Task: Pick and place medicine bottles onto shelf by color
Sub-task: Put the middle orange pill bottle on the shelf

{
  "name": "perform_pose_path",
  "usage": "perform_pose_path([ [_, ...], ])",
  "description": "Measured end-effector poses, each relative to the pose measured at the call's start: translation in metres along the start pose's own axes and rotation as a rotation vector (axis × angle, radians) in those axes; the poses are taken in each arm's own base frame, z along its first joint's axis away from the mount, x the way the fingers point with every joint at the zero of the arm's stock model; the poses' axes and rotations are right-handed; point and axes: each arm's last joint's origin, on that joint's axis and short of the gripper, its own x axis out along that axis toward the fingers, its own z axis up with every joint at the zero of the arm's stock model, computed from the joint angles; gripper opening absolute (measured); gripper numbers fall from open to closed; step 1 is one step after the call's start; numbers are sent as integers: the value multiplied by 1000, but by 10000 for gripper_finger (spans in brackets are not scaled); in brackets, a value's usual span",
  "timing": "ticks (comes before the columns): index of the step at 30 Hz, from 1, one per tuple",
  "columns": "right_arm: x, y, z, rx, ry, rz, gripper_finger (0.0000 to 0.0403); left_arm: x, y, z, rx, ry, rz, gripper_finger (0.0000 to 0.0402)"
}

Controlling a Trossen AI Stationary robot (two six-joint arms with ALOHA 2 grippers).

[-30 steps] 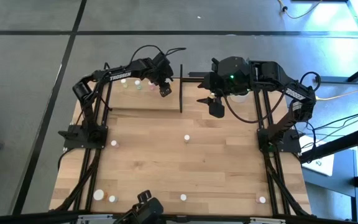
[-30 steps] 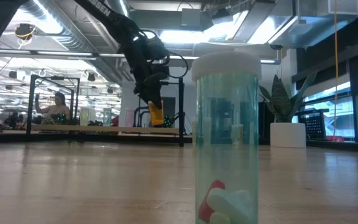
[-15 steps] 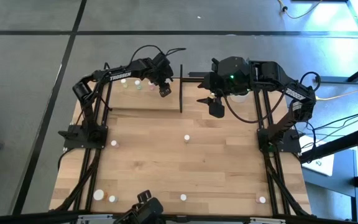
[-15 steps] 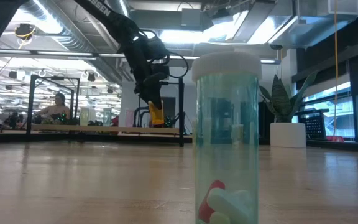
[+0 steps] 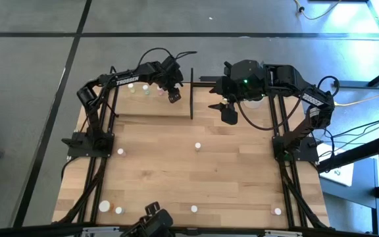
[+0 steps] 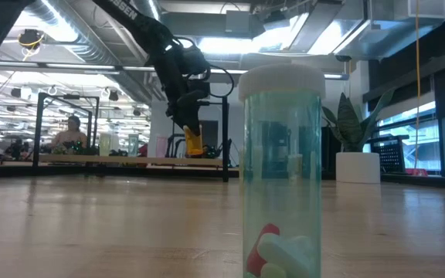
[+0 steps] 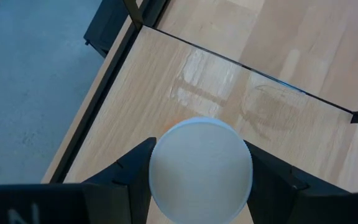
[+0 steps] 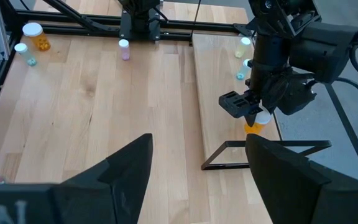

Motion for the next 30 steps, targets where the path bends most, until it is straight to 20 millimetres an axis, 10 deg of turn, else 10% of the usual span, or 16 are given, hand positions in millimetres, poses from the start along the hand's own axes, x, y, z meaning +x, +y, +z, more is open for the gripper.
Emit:
perform_pose_path([
  [30, 0, 0, 0, 0, 0, 0, 259, -37, 4, 20, 76, 41, 14, 190],
])
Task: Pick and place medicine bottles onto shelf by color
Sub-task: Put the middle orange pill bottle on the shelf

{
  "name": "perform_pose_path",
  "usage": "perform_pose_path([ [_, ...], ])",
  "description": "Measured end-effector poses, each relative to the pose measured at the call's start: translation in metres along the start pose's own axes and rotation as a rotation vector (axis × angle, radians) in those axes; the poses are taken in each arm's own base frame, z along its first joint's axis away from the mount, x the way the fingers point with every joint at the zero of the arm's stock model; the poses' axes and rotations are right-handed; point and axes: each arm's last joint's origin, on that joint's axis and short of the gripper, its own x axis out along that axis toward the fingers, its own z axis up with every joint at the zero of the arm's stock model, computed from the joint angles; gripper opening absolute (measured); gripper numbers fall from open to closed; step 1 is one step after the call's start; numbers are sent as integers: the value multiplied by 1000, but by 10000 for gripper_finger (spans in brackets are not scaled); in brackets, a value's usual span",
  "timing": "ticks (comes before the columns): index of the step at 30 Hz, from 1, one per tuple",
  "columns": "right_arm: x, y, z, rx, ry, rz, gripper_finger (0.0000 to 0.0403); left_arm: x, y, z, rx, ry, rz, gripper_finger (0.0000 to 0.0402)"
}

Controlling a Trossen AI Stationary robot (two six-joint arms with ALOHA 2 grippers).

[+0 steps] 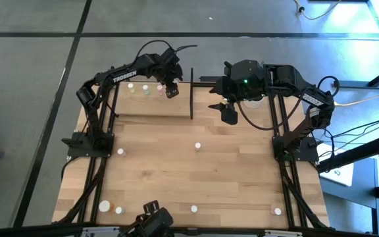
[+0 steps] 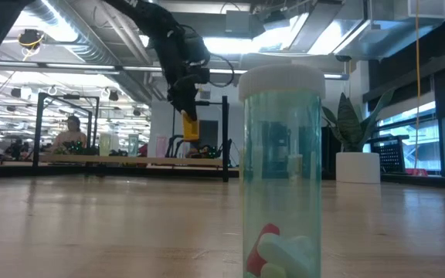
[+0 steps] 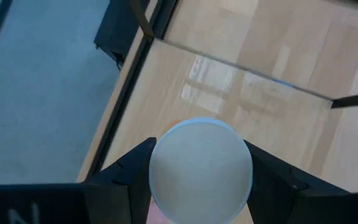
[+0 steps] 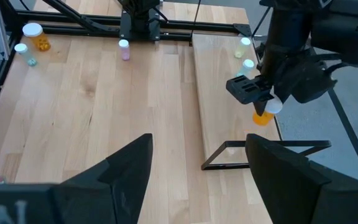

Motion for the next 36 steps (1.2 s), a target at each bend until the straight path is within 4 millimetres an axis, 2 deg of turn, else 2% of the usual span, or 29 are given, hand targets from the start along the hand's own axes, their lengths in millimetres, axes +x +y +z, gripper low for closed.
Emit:
perform_pose_path([
  [17, 0, 0, 0, 0, 0, 0, 259, 43, 0, -3, -10, 88, -87, 190],
  [36, 0, 0, 0, 0, 0, 0, 259, 53, 6, -4, -6, 79, -95, 190],
])
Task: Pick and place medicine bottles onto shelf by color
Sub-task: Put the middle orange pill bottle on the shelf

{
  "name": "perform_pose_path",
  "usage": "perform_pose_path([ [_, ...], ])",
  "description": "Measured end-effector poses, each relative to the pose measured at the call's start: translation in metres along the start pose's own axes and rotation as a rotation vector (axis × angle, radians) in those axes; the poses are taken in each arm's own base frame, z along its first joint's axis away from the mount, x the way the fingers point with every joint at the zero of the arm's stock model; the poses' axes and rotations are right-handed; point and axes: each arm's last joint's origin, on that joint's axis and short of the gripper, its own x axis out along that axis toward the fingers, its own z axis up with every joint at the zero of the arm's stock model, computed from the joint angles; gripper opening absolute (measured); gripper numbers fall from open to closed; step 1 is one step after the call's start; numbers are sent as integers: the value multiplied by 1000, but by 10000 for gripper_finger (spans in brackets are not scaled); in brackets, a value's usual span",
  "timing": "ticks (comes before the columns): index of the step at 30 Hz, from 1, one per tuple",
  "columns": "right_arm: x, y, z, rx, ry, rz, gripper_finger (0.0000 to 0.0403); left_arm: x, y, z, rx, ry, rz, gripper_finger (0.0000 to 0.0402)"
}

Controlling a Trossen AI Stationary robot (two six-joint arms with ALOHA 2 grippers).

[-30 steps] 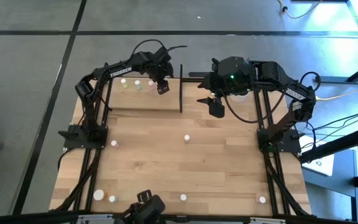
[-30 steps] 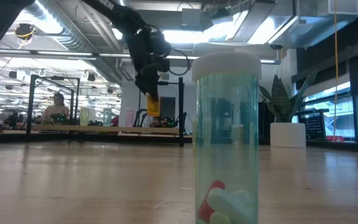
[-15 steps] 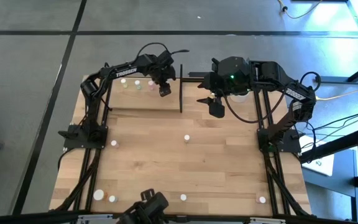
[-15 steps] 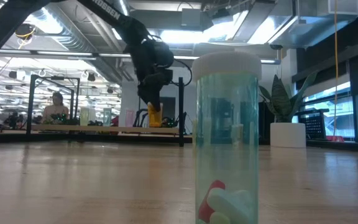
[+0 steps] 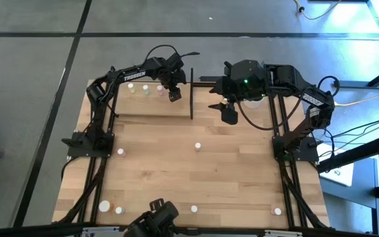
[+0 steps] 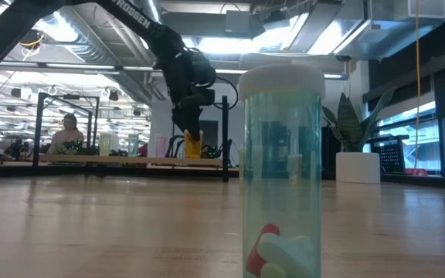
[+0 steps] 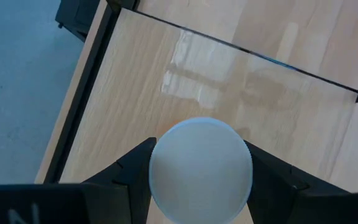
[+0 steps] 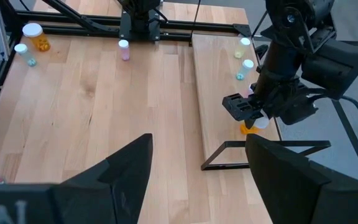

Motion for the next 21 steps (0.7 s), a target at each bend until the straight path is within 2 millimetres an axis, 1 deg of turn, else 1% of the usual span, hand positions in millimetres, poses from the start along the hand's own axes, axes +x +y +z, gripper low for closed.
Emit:
perform_pose_path([
  [5, 0, 0, 0, 0, 0, 0, 259, 0, 1, 0, -1, -1, 1, 191],
  [9, 0, 0, 0, 0, 0, 0, 259, 0, 1, 0, -1, -2, 2, 199],
  [21, 0, 0, 0, 0, 0, 0, 259, 1, 4, -1, -1, 7, 20, 271],
])
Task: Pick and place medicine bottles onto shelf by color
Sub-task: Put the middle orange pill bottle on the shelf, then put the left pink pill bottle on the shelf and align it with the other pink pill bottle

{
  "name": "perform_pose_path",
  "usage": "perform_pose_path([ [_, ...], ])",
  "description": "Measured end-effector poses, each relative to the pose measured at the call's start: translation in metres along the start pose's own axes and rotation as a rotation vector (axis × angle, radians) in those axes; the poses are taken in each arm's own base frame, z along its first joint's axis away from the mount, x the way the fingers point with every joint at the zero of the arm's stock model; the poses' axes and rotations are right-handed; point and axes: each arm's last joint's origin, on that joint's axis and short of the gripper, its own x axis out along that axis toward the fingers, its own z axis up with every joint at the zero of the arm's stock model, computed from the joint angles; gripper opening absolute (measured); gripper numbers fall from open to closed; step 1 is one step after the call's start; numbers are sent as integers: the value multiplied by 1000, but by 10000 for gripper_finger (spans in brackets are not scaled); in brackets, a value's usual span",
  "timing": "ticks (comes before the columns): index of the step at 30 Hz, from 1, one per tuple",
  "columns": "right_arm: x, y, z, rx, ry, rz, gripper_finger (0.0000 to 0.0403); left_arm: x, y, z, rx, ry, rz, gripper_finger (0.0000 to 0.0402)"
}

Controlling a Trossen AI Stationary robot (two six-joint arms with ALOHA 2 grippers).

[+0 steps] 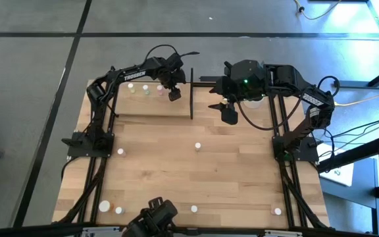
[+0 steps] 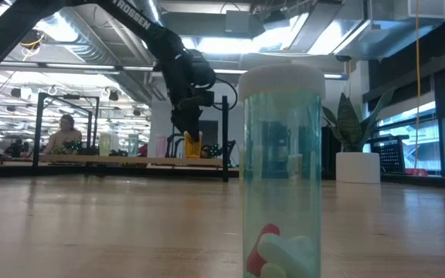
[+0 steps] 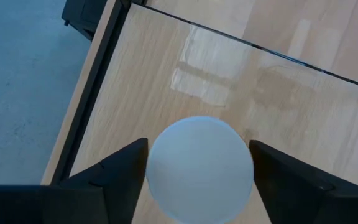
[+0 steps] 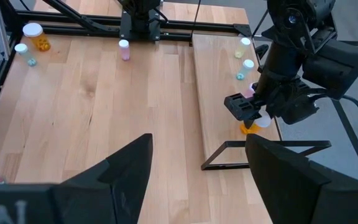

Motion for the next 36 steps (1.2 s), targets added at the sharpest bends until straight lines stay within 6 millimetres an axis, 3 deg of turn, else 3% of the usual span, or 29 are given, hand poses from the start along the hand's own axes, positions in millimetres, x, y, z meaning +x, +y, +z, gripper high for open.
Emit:
perform_pose_path([
  [8, 0, 0, 0, 0, 0, 0, 259, 0, 0, 0, 0, 4, 10, 324],
  [16, 0, 0, 0, 0, 0, 0, 259, -8, 0, 1, -2, 15, 7, 330],
  [29, 0, 0, 0, 0, 0, 0, 259, -46, -2, 17, 6, 20, 3, 330],
  [36, 0, 0, 0, 0, 0, 0, 259, -90, -18, 25, 23, 83, -29, 330],
])
